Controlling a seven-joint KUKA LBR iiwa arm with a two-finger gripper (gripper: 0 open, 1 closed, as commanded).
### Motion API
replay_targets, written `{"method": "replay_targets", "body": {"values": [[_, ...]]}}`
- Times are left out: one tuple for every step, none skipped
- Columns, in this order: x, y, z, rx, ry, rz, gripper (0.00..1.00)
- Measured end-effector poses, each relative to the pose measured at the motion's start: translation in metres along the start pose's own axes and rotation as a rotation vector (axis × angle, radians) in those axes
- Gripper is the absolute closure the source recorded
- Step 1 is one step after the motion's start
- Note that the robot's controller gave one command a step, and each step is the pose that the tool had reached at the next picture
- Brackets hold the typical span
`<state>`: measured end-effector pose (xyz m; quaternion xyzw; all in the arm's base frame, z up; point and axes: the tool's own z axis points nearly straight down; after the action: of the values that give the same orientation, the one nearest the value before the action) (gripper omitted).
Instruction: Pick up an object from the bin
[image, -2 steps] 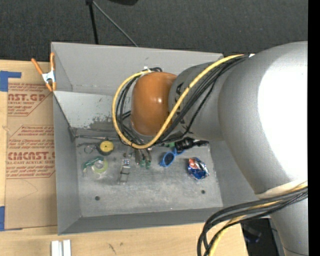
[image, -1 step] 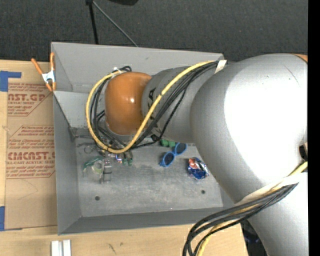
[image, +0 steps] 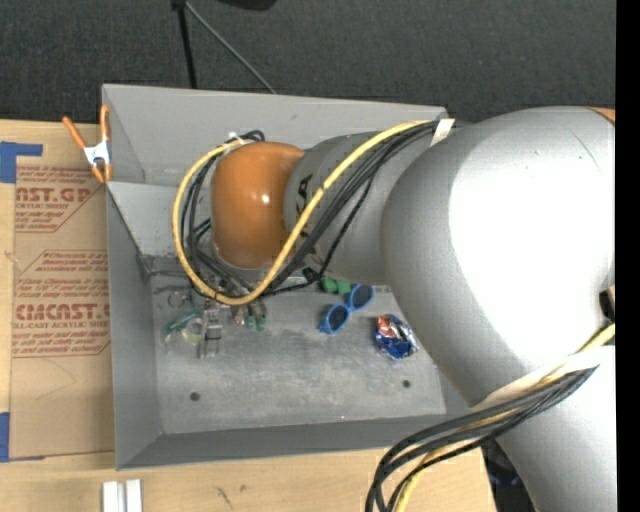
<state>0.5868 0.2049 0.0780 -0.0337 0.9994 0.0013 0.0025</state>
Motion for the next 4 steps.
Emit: {"method": "replay_targets", "body": {"values": [[0.016,-0.002,-0.115,0.000,-0.005,-0.031,1.00],[0.016,0.009,-0.071,0.002,0.006,0.090,1.00],[0.016,0.009,-0.072,0.001,0.004,0.090,0.00],[-0.003,-0.031,0.009,0.001,0.002,-0.048,0.00]]}}
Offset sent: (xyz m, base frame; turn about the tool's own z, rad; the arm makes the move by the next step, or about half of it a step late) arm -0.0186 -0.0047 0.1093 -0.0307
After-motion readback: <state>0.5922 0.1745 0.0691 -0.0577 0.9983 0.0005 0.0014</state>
